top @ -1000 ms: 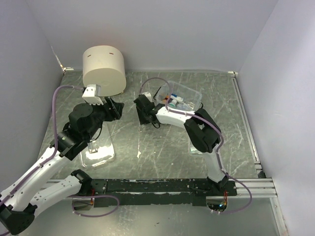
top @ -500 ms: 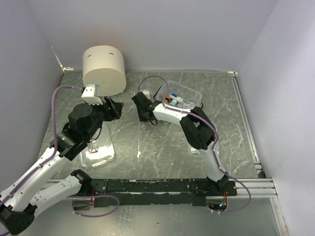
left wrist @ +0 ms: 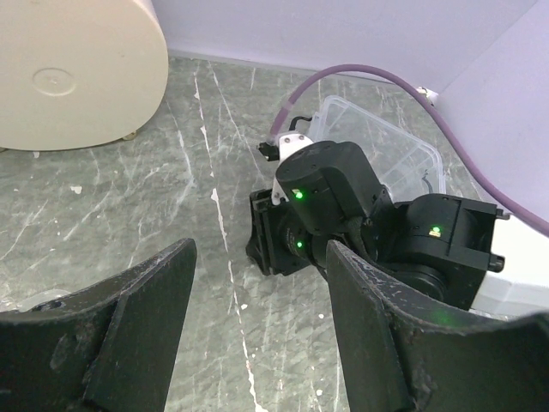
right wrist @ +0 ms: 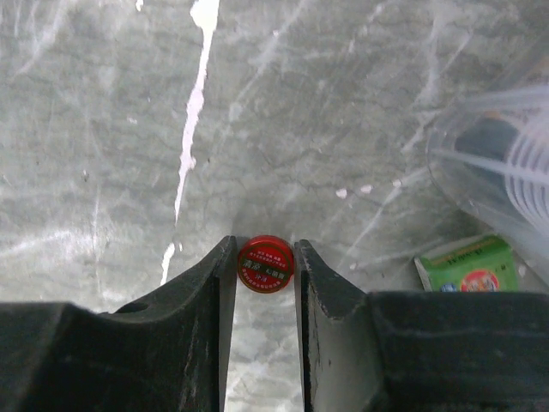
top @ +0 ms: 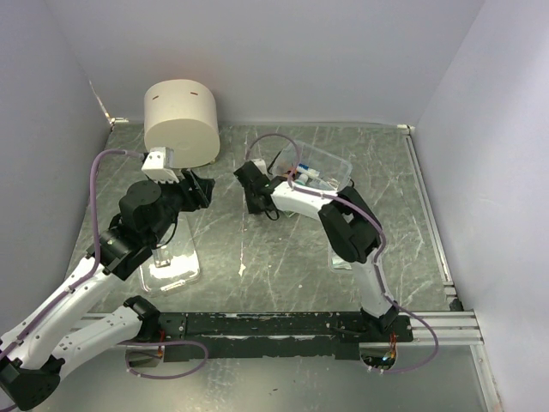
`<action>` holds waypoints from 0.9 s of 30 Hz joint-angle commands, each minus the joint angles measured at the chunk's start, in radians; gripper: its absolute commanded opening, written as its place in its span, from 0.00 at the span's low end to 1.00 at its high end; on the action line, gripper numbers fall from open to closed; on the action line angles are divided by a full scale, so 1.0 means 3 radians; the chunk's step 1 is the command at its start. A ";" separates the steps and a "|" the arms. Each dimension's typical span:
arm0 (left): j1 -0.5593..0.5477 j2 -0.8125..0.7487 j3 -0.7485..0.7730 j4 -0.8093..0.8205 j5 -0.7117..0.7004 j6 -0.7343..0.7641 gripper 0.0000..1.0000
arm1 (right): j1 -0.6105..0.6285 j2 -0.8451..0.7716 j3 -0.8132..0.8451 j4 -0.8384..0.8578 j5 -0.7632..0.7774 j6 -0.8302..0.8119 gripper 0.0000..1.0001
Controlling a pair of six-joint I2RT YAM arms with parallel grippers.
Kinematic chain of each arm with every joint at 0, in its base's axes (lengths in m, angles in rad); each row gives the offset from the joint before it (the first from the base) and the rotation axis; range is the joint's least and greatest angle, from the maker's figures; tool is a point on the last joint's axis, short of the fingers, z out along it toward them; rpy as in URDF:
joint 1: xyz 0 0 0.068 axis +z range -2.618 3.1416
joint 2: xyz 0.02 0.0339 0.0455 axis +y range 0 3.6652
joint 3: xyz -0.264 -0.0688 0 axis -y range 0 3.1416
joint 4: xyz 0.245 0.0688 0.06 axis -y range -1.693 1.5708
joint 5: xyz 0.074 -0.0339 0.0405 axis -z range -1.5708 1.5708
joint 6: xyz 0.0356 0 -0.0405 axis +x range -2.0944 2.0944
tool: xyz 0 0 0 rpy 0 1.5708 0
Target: Organize the medicine kit
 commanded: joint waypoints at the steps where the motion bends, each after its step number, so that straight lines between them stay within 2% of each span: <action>1: 0.0007 -0.0025 -0.0009 0.0009 -0.0057 -0.0004 0.73 | -0.0016 -0.0373 -0.0160 -0.0077 0.0001 0.0078 0.24; 4: 0.0007 -0.0019 -0.0011 0.0018 -0.0049 0.0041 0.73 | -0.0016 -0.0726 -0.0453 -0.0040 0.0107 0.0181 0.24; 8: 0.0009 -0.0006 0.0022 -0.0030 -0.0151 0.0041 0.73 | -0.0016 -0.1260 -0.1151 0.0199 0.0470 0.0548 0.24; 15: 0.0007 -0.0034 -0.0030 0.0030 -0.0133 0.0026 0.73 | -0.0016 -0.1952 -0.1930 0.0045 0.1047 0.1173 0.23; 24: 0.0007 -0.0027 -0.0034 0.0038 -0.0078 -0.0012 0.73 | -0.0063 -0.2800 -0.2439 -0.0676 0.1789 0.1954 0.24; 27: 0.0007 -0.0056 -0.0052 0.0057 -0.0071 -0.0022 0.73 | -0.0308 -0.3031 -0.2597 -0.0898 0.1840 0.2112 0.25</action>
